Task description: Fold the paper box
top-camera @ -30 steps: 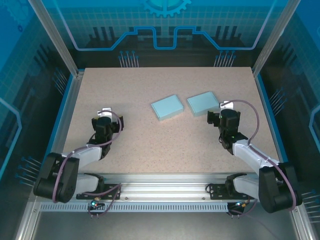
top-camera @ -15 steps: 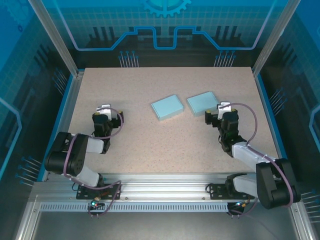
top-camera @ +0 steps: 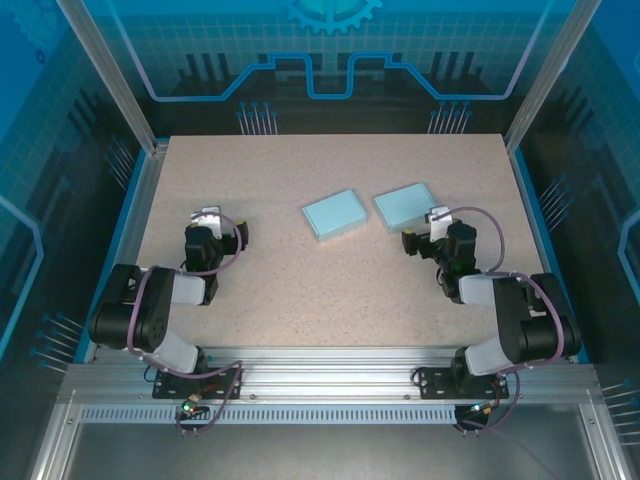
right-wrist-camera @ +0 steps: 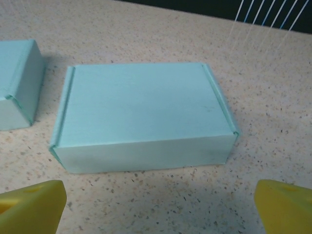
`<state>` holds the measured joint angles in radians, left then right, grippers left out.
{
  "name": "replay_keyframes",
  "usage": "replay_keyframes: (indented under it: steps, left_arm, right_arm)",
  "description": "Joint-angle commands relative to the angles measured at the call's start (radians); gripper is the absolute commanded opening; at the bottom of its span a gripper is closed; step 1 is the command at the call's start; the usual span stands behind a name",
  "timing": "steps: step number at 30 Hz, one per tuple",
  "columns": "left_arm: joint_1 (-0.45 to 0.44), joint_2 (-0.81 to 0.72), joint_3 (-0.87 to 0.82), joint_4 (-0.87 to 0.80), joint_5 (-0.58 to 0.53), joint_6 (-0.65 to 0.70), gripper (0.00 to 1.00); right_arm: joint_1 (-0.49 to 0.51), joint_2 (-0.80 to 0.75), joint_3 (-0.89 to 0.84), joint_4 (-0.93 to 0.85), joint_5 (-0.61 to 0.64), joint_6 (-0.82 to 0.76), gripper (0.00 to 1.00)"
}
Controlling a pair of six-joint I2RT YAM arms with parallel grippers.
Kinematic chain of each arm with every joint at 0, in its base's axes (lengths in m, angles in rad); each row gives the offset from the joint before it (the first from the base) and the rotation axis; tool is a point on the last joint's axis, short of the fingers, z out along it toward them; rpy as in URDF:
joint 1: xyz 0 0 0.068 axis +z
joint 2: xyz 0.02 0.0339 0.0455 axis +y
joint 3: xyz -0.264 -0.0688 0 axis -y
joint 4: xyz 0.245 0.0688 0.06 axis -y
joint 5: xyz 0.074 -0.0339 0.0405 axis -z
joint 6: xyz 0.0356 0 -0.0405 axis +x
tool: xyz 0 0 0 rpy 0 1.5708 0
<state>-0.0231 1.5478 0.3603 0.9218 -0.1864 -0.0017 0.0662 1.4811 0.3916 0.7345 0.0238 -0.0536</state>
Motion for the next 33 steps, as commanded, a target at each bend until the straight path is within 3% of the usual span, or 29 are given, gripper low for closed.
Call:
replay_keyframes:
  steps: [1,33]
  left_arm:
    - [0.007,0.000,0.016,0.005,0.019,-0.015,0.99]
    - [0.005,0.000,0.026,-0.014,0.071,0.003,0.99]
  right_arm:
    - [-0.037,0.023,0.036,0.033,-0.069,0.042,1.00]
    - [-0.024,0.024,0.043,0.013,-0.024,0.044,1.00]
